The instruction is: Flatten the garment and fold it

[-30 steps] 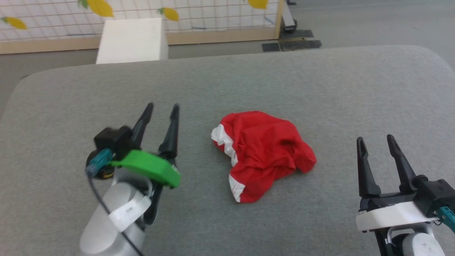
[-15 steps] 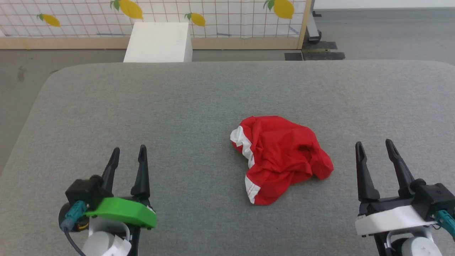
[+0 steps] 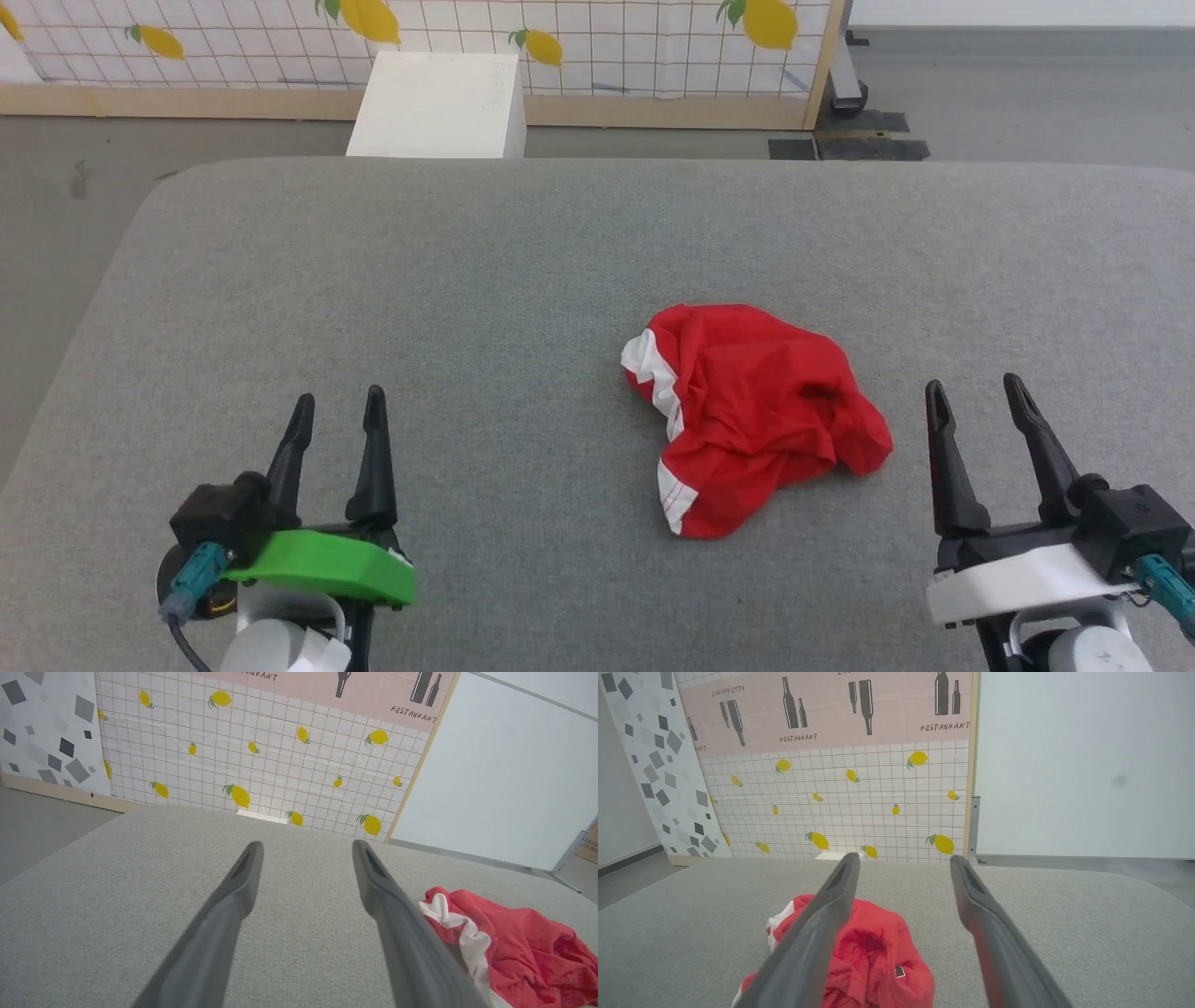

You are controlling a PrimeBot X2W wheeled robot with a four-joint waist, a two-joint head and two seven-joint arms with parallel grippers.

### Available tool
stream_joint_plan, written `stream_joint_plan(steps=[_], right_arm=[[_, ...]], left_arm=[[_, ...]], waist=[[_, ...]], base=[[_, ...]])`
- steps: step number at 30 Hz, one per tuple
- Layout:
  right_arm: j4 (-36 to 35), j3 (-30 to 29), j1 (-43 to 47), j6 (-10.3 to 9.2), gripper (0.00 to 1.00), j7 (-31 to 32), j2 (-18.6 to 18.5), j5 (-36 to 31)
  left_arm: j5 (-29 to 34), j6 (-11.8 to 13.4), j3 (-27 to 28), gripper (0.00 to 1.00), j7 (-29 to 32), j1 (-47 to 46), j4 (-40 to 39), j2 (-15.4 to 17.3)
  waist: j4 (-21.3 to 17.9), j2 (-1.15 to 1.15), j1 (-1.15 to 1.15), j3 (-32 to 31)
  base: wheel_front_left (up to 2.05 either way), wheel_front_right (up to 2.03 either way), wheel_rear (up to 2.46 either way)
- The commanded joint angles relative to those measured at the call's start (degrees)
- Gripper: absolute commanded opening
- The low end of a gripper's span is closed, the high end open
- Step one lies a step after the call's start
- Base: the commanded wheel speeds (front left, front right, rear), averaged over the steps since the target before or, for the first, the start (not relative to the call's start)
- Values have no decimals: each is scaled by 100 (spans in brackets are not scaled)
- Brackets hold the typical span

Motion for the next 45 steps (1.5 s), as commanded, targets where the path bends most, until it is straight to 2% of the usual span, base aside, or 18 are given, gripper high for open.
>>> stream_joint_plan(steps=[1, 18, 24, 27, 35, 41, 45], right_arm=[[11, 10, 44, -9, 100, -28, 4, -24], [32, 45, 87, -9, 100, -28, 4, -2], [-16, 439, 8, -9, 100, 99, 4, 93], [53, 877, -71, -9, 100, 516, 4, 96], [819, 1910, -569, -9, 100, 2505, 4, 278], [1257, 2195, -1013, -9, 100, 3542, 4, 506], [1434, 2251, -1253, -9, 100, 3892, 4, 527]], left_arm=[[43, -31, 35, 100, -26, 88, -1, -19], [125, -84, 130, 100, -26, 99, 73, -87], [139, -90, 88, 100, -26, 114, 106, -95], [137, -92, 58, 100, -26, 106, 120, -98], [100, -95, -65, 100, -26, 1, 95, -104], [16, -97, -193, 100, -26, -142, 53, -106], [-24, -97, -247, 100, -26, -237, 51, -106]], waist=[[-6, 0, 0, 0], [-27, 0, 0, -29], [20, 0, 0, -48], [68, 0, 0, -41], [260, 0, 0, 187], [476, 0, 0, 506], [621, 0, 0, 698]], base=[[0, 0, 0], [0, 0, 0], [0, 0, 0], [0, 0, 0], [0, 0, 0], [0, 0, 0], [0, 0, 0]])
